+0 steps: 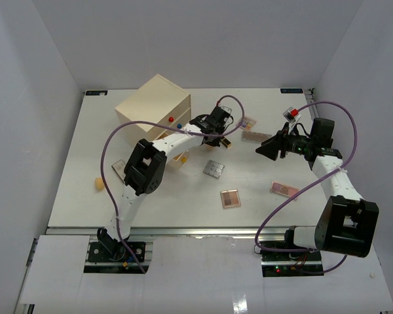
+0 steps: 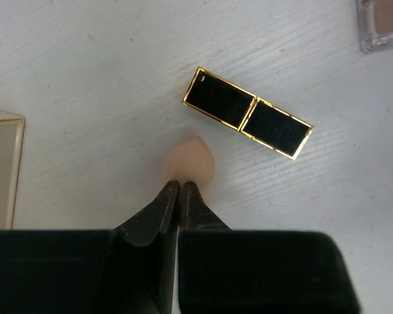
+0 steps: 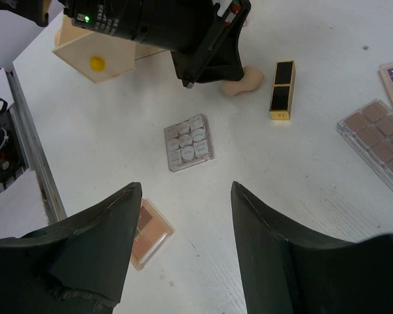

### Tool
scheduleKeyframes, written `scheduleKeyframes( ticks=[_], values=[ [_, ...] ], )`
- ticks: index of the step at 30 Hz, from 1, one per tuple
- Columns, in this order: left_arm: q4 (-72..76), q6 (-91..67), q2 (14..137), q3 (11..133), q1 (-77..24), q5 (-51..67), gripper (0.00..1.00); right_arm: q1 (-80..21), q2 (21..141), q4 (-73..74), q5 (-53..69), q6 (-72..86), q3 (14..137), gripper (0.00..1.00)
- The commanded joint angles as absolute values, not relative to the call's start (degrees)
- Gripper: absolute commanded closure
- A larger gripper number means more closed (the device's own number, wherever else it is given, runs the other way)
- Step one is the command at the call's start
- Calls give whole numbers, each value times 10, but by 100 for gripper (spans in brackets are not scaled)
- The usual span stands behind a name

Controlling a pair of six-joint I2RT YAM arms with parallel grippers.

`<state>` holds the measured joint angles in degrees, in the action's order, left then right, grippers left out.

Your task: Organize the makeup

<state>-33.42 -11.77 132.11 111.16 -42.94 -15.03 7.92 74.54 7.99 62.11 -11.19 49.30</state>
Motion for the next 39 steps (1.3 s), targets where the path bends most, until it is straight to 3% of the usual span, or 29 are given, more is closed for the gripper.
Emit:
scheduleKeyframes(
  ticks=[1,7,14,22,31,32,36,39],
  values=[
    [-328,-138,1177,1078,-438,-100,100,80,733,83,633,-125,512,37],
    [-307,-152,992,957,-439,-81,100,81,730,83,634,-125,510,37],
    [-336,-133,799,817,-432,-194,100,80,733,81,635,-125,508,37],
    [-357,-117,752,711,-374,-245,100,81,735,79,631,-122,506,37],
    [-307,-88,822,715,-360,-260,99,81,735,78,627,-123,504,36],
    [-306,-87,828,720,-360,-260,97,80,735,78,627,-123,504,36],
    [-306,-82,843,731,-360,-257,68,80,737,79,628,-124,505,36],
    [-307,-79,841,726,-360,-258,57,81,738,79,630,-124,505,36]
  ],
)
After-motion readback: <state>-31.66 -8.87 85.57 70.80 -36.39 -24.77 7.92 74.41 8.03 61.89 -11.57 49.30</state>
